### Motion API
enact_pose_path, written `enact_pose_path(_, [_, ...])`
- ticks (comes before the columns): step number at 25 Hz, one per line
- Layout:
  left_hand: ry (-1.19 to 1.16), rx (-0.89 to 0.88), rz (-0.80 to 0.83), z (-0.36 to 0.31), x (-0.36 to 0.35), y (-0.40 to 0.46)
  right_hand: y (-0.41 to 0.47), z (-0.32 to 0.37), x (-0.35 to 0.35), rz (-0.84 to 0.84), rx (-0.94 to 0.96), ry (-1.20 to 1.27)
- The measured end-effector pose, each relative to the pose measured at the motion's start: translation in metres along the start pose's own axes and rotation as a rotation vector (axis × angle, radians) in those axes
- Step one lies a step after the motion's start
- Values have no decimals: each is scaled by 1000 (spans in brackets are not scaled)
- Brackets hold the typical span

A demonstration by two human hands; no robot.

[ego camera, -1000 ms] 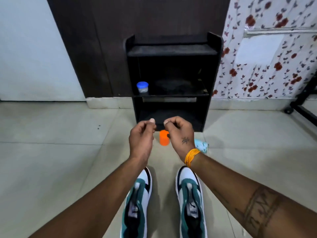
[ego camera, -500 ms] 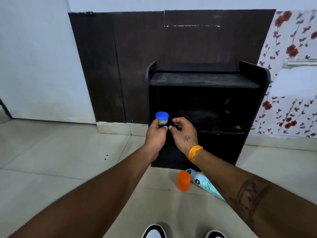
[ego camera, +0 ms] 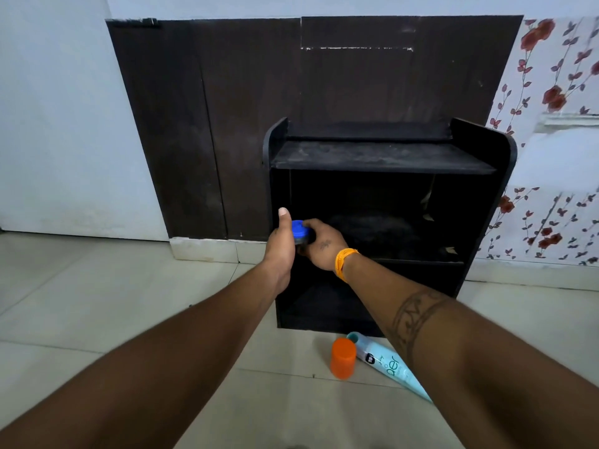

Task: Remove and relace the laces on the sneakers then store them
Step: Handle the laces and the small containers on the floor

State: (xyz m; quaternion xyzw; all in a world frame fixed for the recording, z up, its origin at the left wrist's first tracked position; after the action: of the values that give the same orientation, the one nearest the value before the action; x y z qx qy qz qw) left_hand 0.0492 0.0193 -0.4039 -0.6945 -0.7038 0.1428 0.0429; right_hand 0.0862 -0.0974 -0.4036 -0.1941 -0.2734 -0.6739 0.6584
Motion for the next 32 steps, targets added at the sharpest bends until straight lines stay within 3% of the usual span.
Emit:
enact_pose_path(4, [-11, -32, -39, 3, 3, -32, -30, -4, 18, -189, 75, 149])
enact_pose_path(9, [-20, -115, -48, 25, 2, -78, -108, -2, 44, -249, 115, 337])
enact_pose_path(16, [88, -345, 130, 66, -39, -167, -235, -35, 88, -346, 118, 348])
enact_pose_path(32, [432, -276, 399, 209, -124, -366, -520, -86, 135, -445, 57, -107])
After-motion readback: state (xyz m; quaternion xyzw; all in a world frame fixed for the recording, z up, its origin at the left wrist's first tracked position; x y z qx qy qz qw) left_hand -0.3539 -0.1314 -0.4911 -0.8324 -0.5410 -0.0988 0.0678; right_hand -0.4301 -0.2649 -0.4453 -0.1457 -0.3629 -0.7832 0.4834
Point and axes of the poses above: each hand's wrist, its own y-axis towards the middle knuckle, its own x-axis out of the back of the hand, z = x × y, the point moved 9 cm from there along y, towards the middle knuckle, and after that the axes turned 4 degrees about x, right-handed, at the moved point
